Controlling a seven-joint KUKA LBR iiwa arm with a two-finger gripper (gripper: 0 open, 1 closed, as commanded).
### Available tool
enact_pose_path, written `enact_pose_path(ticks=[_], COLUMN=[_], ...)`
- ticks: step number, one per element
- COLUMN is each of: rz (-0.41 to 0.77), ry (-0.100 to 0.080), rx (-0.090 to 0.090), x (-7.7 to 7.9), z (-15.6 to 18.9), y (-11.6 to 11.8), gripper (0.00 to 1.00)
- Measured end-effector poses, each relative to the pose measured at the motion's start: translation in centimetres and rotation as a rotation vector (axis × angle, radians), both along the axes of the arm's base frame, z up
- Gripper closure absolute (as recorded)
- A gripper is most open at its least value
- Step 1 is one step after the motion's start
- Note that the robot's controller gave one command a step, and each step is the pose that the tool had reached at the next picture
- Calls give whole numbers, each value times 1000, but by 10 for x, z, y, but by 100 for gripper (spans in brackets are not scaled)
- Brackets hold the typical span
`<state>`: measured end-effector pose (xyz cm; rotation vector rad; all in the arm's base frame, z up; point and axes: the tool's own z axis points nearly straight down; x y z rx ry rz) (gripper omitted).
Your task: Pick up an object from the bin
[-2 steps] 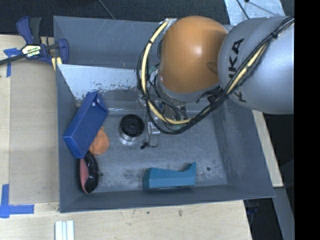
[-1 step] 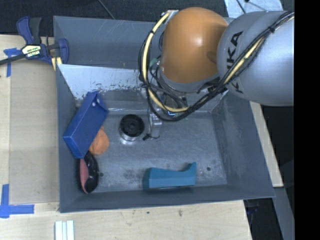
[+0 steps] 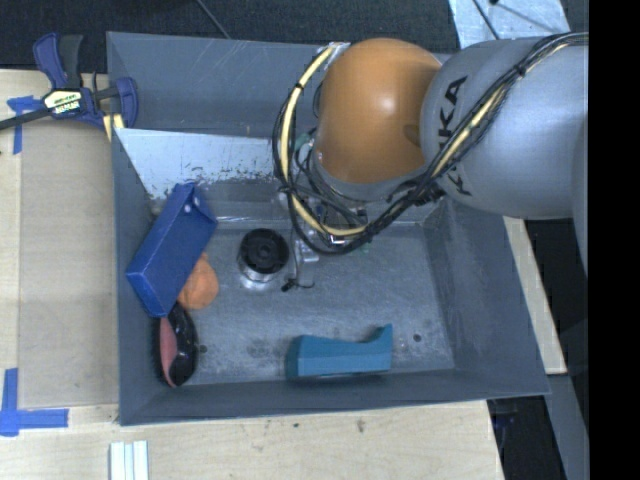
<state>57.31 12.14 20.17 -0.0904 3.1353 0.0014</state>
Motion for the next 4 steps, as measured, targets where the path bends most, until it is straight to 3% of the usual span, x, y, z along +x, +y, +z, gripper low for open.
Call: enact_pose_path(ticks=[1,2,3,4], rz=[134,143,238,36], ry=[2,3,-1,-2], rx=[-1,-1,-1,1], x=[0,2,17,28], z=[-29,-51,-71,-87], y=[11,16,5,8], gripper=[0,0,0,0])
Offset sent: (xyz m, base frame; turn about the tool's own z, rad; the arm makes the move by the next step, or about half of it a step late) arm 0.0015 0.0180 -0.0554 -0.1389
